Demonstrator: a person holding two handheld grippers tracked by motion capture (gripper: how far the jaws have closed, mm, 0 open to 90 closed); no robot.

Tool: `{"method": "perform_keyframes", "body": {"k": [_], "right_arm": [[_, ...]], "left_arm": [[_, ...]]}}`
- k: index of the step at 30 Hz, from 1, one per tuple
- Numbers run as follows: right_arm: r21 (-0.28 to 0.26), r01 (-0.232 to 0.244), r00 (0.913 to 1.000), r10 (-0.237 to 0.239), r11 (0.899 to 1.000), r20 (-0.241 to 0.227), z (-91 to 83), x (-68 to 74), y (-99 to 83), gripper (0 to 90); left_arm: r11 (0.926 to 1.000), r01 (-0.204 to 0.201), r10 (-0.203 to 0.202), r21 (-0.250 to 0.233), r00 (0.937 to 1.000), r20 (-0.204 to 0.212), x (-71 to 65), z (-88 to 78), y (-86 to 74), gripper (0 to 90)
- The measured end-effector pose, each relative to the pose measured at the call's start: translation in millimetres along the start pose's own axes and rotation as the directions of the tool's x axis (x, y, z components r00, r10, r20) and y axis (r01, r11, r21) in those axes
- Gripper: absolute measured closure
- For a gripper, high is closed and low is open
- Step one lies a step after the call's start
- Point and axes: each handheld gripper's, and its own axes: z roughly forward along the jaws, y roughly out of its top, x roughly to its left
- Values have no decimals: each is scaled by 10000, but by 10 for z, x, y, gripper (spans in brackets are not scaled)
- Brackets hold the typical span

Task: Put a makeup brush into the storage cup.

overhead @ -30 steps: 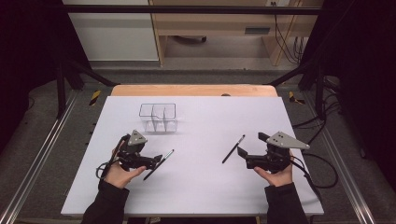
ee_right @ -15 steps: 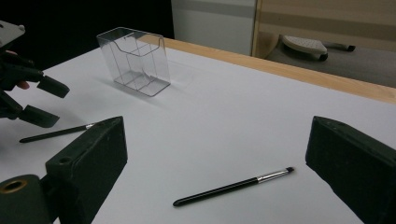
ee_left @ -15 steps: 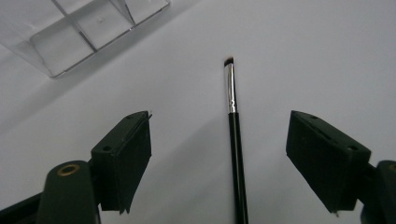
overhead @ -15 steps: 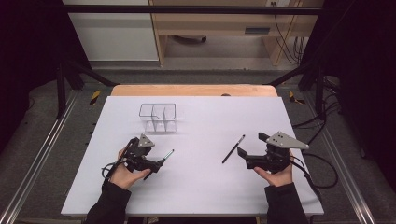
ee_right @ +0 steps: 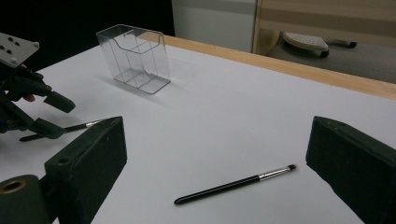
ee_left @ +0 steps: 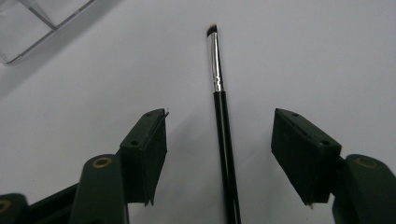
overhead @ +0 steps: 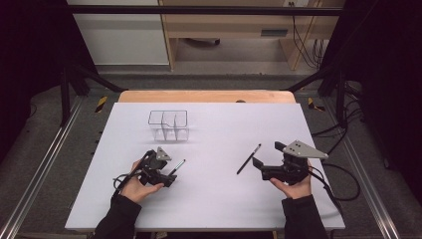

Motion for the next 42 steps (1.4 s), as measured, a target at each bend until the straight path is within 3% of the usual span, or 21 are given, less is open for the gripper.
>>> {"method": "perform_keyframes", "body": {"k": [6, 16, 27, 42], "right_arm": [[60, 17, 10000, -17, 10000, -18, 6, 2, -3, 56], [83, 41, 10000, -41, 10000, -26, 10, 1, -5, 56], [115, 53, 10000, -52, 9999, -51, 15, 2, -8, 56], [124, 71, 9999, -70, 9999, -83, 18, 3, -9, 56]], "left_arm": [[9997, -55, 55, 226, 10000, -21, -13, 38, 0, 441], [9991, 275, -290, 333, 9985, 470, -2, 61, -18, 613], [9966, 600, -620, 560, 9975, 339, -6, 41, -16, 782], [9921, 1047, -1077, 695, 9933, 421, -11, 33, -5, 831]]}}
